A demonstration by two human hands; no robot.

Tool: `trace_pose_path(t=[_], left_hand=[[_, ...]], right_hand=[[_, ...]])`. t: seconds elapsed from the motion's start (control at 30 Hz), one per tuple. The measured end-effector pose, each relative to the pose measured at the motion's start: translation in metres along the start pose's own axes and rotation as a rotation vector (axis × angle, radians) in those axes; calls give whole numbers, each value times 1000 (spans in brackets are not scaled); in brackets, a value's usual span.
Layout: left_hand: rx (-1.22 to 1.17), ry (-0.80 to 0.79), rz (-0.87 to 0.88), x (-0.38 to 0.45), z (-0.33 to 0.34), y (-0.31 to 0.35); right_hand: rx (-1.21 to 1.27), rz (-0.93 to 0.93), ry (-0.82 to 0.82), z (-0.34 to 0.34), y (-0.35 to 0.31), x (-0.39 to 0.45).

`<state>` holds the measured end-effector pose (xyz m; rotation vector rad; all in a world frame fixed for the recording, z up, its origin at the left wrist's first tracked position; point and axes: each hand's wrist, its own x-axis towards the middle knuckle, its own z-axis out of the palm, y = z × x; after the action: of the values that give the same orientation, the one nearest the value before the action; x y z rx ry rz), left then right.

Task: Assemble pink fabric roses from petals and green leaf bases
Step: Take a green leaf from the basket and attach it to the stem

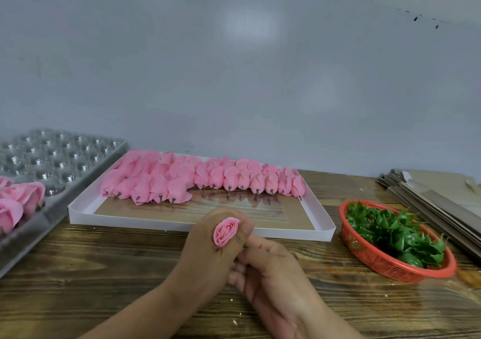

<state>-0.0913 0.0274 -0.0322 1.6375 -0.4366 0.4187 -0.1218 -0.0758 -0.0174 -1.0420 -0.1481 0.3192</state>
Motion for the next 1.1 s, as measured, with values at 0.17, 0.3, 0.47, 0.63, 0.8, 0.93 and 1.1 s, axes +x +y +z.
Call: trace_pose_path(t=[0.17,0.3,0.47,0.63,0.8,0.93,1.1], left_hand=[[-26,-58,12,-5,4,0],[-28,-50,-3,-1,0,0],[-53,-99,-111,-2,-1,3],[-389,-58,-442,3,-1,3],[-561,5,-541,6,-1,8],[-631,34,-599,9,-1,13],[-633,40,-597,7,1,10]], right_hand=[[-48,-48,77,-2,-3,-2],[-70,-52,75,0,-5,-3],[-144,-49,164,-3,-2,-1],[-106,-35,196,-7,-4,-2],[-90,-23,212,-9,-3,-1],[-65,-26,205,-10,-2,-2],[-195,-32,222,-8,-3,-2]])
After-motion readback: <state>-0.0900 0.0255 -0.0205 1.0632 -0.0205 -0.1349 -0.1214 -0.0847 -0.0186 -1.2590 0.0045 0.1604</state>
